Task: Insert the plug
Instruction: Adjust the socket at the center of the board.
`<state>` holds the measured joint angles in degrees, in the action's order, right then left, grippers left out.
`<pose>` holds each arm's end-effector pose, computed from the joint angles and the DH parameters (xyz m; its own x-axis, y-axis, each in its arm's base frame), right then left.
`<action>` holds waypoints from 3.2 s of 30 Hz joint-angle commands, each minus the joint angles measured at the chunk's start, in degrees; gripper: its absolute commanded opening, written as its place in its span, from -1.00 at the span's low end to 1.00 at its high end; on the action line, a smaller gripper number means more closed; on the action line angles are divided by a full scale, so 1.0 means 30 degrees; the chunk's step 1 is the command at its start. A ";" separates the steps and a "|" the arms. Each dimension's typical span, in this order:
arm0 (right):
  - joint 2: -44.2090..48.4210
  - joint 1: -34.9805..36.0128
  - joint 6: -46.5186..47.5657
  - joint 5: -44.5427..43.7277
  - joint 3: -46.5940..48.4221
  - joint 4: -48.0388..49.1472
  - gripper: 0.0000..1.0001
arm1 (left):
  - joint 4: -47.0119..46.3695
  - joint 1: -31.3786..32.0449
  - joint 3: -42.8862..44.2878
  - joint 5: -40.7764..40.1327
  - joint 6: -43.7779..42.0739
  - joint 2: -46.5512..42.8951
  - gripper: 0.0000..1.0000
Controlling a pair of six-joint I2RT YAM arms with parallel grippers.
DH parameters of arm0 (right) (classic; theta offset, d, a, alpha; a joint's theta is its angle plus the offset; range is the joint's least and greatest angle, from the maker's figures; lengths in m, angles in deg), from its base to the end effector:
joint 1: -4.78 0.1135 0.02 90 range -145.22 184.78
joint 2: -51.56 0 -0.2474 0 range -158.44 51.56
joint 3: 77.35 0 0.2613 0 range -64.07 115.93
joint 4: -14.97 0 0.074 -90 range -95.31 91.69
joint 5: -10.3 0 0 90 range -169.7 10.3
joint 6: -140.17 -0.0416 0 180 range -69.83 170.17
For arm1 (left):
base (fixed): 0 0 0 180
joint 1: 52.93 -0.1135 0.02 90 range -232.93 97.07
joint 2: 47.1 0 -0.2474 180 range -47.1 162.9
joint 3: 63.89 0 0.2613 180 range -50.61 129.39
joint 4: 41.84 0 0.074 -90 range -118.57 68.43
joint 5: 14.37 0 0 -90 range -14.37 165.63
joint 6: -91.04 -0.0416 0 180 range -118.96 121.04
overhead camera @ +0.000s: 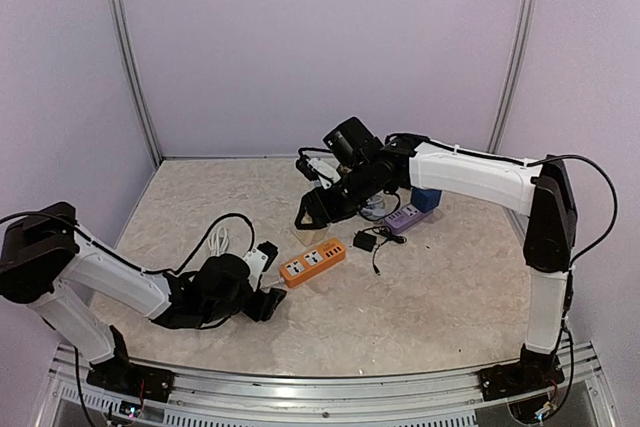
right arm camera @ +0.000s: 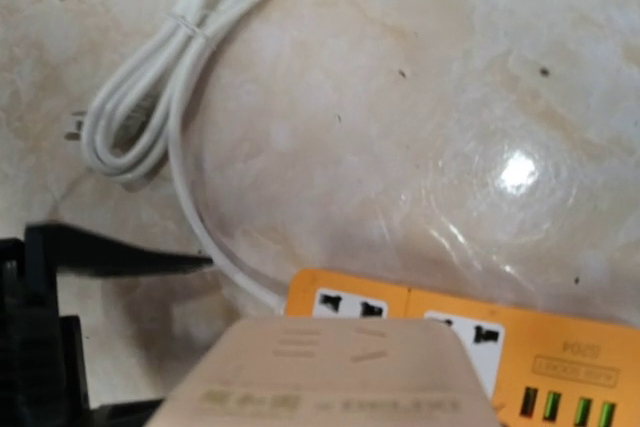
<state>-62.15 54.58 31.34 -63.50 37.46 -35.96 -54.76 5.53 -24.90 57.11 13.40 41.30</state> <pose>0.2843 0.3544 0.2580 -0.7410 -0.3967 -0.5417 -0.6450 0.6449 0.4100 0.1548 -0.2269 0.0949 -0.4483 0.3423 -0.8258 0.5923 0.8056 0.0124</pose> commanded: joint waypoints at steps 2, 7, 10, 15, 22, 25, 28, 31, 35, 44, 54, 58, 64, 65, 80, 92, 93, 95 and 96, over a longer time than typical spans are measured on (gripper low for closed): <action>-0.0252 0.0361 -0.0520 -0.0464 0.0262 -0.0219 -1.00 | -0.1013 0.0601 0.0437 -0.0381 -0.0252 0.1832 0.13; -0.0022 0.0571 -0.0448 -0.0256 -0.0169 -0.0295 -1.00 | -0.1768 0.0633 0.0567 -0.0446 -0.0038 0.3014 -0.09; 0.0136 0.0743 -0.0516 -0.0458 -0.0598 -0.0315 -1.00 | -0.2254 0.0670 0.0631 -0.0117 -0.0088 0.3296 -0.25; 0.0100 0.0751 -0.0287 -0.0675 -0.0956 -0.0464 -1.00 | -0.3377 0.0849 0.0783 0.0585 -0.0502 0.3847 -0.51; 0.0382 0.0729 -0.0175 -0.0796 -0.1563 -0.0318 -1.00 | -0.4000 0.1150 0.0884 0.0895 -0.0588 0.4041 -0.62; 0.0791 0.0608 -0.0214 -0.0929 -0.2037 -0.0183 -1.00 | -0.4067 0.1154 0.0623 0.0590 -0.0355 0.3614 -0.59; 0.1405 0.0341 -0.0249 -0.1006 -0.2629 -0.0002 -1.00 | -0.4116 0.1166 0.0199 0.0325 -0.0175 0.2657 -0.44; 0.2074 0.0026 -0.0170 -0.1342 -0.3203 -0.0118 -1.00 | -0.3043 0.1153 0.0322 0.0003 -0.0478 0.1665 -0.13; 0.3821 -0.0472 -0.0371 -0.2070 -0.4491 -0.0036 -1.00 | 0.0084 0.0972 0.1750 -0.0613 -0.1239 -0.0315 0.21; 0.9305 -0.1448 -0.1256 -0.4291 -0.7674 0.0116 -1.00 | 0.7226 -0.2537 0.7165 0.4589 -0.3102 0.0097 0.51; 1.2764 -0.1858 -0.1684 -0.5020 -0.9522 -0.0162 -1.00 | 1.0860 -0.2836 1.1073 0.8898 -0.6115 0.3645 0.70; 1.3660 -0.1851 -0.1914 -0.4812 -1.0042 0.0097 -1.00 | 1.1664 -0.2816 1.2391 0.8631 -0.6456 0.5143 0.71; 1.3939 -0.1858 -0.1918 -0.4296 -1.0433 0.0245 -1.00 | 1.3313 -0.2842 1.4654 0.7363 -0.7094 0.7591 0.68; 1.3994 -0.1845 -0.1911 -0.4239 -1.0512 0.0270 -1.00 | 1.3479 -0.2887 1.4931 0.7228 -0.7114 0.8018 0.68; 1.4635 -0.1839 -0.1663 -0.4118 -1.0951 0.0681 -1.00 | 1.6820 -0.3376 1.7750 0.8409 -0.7531 1.0475 0.00; 1.5633 -0.1836 -0.1613 -0.4435 -1.0864 0.0576 -1.00 | 1.7748 -0.3431 1.9724 0.5759 -0.5076 1.0455 -1.00; 1.5798 -0.1850 -0.1605 -0.4505 -1.0802 0.0499 -1.00 | 1.7841 -0.3434 1.9904 0.5187 -0.4858 1.0277 -1.00; 1.5960 -0.1850 -0.1589 -0.4602 -1.0682 0.0327 -1.00 | 1.7882 -0.3431 2.0153 0.4529 -0.4354 0.9885 -1.00; 1.6052 -0.1855 -0.1569 -0.4639 -1.0629 0.0310 -1.00 | 1.7842 -0.3431 2.0277 0.3856 -0.4226 0.9683 -1.00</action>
<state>-16.23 49.57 26.29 -76.20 4.59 -35.70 -2.07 -4.55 33.20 75.53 -2.95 72.27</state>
